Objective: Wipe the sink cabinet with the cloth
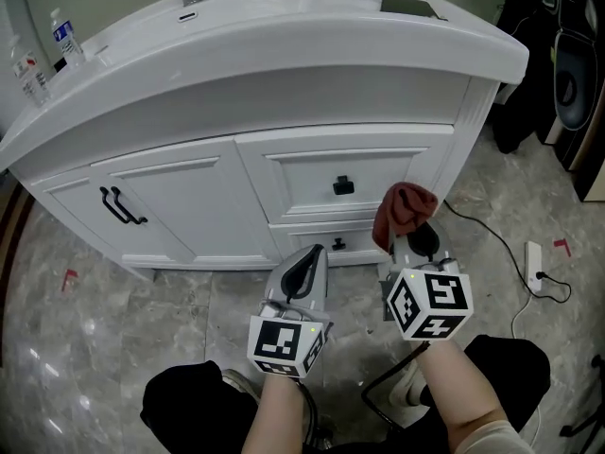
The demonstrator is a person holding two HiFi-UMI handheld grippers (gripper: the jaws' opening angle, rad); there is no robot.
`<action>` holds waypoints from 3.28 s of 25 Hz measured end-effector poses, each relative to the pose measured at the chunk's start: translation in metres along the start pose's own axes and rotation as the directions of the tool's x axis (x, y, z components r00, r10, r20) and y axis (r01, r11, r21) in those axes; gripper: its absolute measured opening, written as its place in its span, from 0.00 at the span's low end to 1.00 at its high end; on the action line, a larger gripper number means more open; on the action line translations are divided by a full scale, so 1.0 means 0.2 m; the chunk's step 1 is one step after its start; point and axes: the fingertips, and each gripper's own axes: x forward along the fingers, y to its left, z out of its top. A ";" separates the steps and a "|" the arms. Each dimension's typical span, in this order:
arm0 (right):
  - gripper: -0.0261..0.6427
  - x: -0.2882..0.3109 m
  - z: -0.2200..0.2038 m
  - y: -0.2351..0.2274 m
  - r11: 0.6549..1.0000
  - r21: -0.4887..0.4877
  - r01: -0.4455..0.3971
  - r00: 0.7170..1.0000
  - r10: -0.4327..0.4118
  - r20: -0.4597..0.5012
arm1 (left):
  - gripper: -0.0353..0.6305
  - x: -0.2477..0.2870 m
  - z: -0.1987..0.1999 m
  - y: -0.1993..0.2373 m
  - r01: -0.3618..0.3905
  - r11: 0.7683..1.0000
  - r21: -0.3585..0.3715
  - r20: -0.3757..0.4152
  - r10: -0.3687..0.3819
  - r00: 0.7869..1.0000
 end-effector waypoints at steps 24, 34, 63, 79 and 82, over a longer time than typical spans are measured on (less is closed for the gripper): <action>0.16 0.35 -0.34 0.81 0.939 0.136 -0.316 0.935 0.333 -0.123 | 0.05 -0.24 -0.06 0.46 -0.162 0.984 -0.069 -0.010 0.162 0.987; 0.17 0.32 -0.29 0.57 0.961 0.117 -0.250 0.956 0.264 -0.124 | 0.05 -0.12 -0.08 0.34 -0.110 0.992 -0.069 -0.023 0.108 0.994; 0.16 0.04 -0.17 -0.36 0.985 0.071 0.156 0.985 -0.150 -0.084 | 0.05 0.10 -0.21 -0.07 0.042 0.999 -0.008 -0.084 -0.042 0.996; 0.16 0.24 -0.66 0.56 0.975 -0.061 -0.215 0.961 0.200 -0.190 | 0.05 -0.13 -0.37 0.44 -0.165 0.983 -0.080 -0.118 0.155 0.981; 0.16 0.31 -0.72 0.72 0.961 -0.059 -0.269 0.946 0.252 -0.203 | 0.05 -0.17 -0.38 0.52 -0.193 0.978 -0.081 -0.124 0.182 0.975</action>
